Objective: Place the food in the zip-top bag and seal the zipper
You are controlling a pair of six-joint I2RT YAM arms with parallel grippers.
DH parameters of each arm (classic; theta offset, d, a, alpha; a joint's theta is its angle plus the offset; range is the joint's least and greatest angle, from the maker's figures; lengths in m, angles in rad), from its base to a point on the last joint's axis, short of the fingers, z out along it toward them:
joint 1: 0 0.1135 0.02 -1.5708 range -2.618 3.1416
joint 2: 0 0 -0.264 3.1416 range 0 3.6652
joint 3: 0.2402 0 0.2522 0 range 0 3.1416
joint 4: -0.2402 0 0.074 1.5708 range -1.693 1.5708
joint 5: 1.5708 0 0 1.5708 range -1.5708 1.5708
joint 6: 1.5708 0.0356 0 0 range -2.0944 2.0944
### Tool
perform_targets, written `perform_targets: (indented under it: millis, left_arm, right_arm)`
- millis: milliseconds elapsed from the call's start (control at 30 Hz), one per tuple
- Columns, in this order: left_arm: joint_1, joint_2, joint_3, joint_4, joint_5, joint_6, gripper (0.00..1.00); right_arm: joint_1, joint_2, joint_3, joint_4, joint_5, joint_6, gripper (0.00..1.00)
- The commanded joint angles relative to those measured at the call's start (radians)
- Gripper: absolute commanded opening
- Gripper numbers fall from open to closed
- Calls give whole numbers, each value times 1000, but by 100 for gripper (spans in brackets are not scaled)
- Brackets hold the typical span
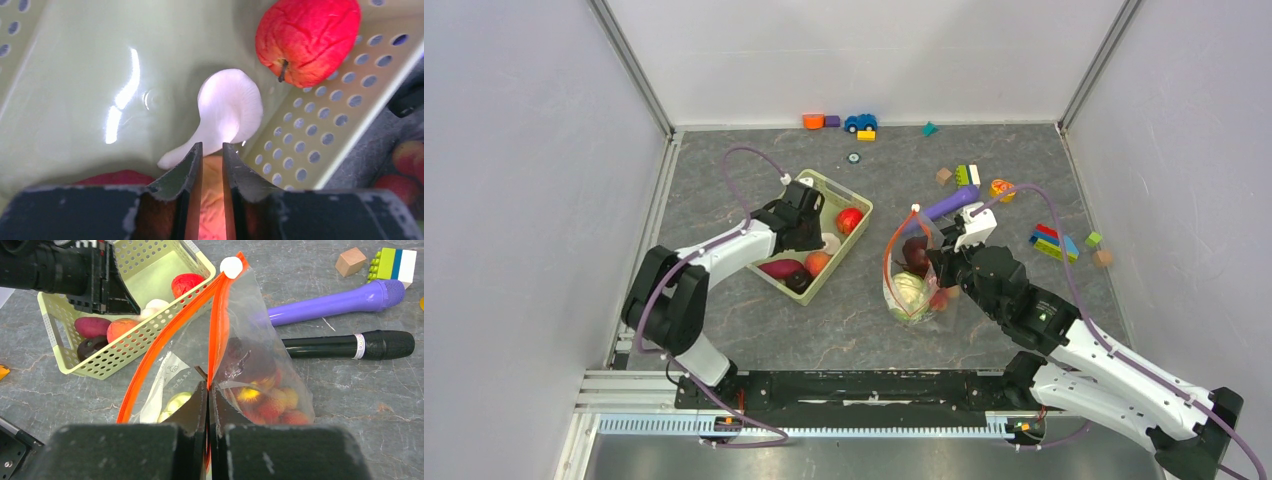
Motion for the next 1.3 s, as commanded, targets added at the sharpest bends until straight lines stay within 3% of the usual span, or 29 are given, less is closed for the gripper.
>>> perform_targets:
  millis: [0, 100, 333, 433, 667, 1167, 1267]
  left_arm:
    - [-1, -112, -9, -16, -49, 16, 24]
    - [0, -155, -23, -12, -76, 14, 22]
    - [0, -188, -40, -55, 25, 72, 52]
    - [0, -197, -82, -63, 65, 83, 59]
    - [0, -111, -92, -56, 136, 96, 64]
    - [-2, 27, -40, -29, 185, 88, 63]
    - [-5, 33, -47, -29, 195, 86, 59]
  right_arm:
    - [-5, -11, -6, 19, 32, -9, 0]
    - [-5, -9, -5, 21, 27, -9, 0]
    - [-8, -5, -5, 20, 25, -6, 0]
    - [-8, -6, -6, 20, 30, -5, 0]
    - [-8, 4, -6, 21, 34, -2, 0]
    - [-14, 7, -10, 25, 55, -4, 0]
    - [-14, 3, -14, 29, 52, -3, 0]
